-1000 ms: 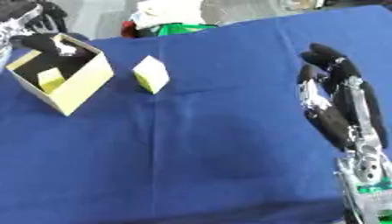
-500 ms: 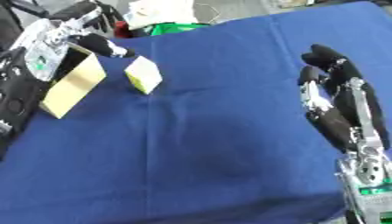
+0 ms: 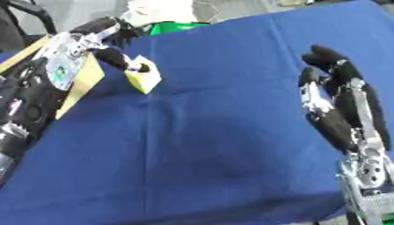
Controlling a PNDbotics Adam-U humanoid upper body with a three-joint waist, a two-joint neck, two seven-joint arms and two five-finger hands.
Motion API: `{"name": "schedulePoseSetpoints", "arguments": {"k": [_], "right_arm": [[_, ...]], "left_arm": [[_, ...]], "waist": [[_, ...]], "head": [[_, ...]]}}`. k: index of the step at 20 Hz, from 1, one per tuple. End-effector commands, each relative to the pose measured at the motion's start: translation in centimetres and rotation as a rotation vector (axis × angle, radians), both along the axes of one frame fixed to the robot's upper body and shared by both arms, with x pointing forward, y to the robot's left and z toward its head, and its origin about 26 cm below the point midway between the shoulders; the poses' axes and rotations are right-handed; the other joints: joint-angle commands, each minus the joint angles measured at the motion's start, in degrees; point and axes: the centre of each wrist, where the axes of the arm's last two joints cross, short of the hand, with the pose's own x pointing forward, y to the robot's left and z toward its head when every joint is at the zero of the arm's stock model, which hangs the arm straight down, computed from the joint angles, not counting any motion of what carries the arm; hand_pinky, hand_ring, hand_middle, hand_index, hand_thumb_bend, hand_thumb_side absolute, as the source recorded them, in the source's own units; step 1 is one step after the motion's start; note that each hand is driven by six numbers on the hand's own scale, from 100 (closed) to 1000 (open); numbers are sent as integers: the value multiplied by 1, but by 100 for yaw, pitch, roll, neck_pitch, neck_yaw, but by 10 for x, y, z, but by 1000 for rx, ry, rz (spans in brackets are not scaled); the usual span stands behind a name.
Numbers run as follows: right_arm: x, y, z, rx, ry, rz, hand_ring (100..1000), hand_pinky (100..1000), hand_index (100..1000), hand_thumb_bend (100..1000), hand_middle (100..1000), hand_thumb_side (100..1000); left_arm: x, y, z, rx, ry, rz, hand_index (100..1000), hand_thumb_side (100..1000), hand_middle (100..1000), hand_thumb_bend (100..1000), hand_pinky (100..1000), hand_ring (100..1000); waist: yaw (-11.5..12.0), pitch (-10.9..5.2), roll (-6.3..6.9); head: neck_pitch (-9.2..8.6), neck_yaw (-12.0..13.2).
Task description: Pick up objects on the table and place them in the box.
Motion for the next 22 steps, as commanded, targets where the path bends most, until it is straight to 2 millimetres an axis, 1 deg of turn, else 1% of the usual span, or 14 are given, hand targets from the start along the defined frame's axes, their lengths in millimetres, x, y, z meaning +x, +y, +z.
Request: {"name": "schedulePoseSetpoints", "arguments": {"k": [1,6,12,16,19,22], "right_arm": [[1,0,6,-5,-21,8,865,751,873,100,747,523],[1,0,6,-5,-21,9,865,751,873,100,747,522],[1,0,6,-5,-21,10,865,751,873,100,747,523],[1,0,6,-5,-22,10,864,751,873,100,747,522],[1,0,6,-5,-22,9,864,751,873,100,747,523],[1,0,6,-4,-23,10,864,752,873,100,747,522]], "left_arm": [[1,0,9,18,-5,-9,813,459,604,719,683,610],[1,-2,-3,37,16,7,802,433,585,675,676,592],[1,-4,-19,64,68,-4,789,418,548,656,666,560],[0,-4,-26,75,88,-10,773,378,518,616,654,534],[0,-4,-27,74,81,-9,756,249,486,497,632,503],[-1,-3,-25,59,50,0,742,137,465,372,615,479]], "waist": [[3,-81,-23],[0,-77,-21],[15,-72,-18],[22,-70,-24],[30,-72,-26],[42,-76,-29]], "head": [[-3,20],[1,22],[-3,11],[-7,9],[-8,8],[-10,3]]}}
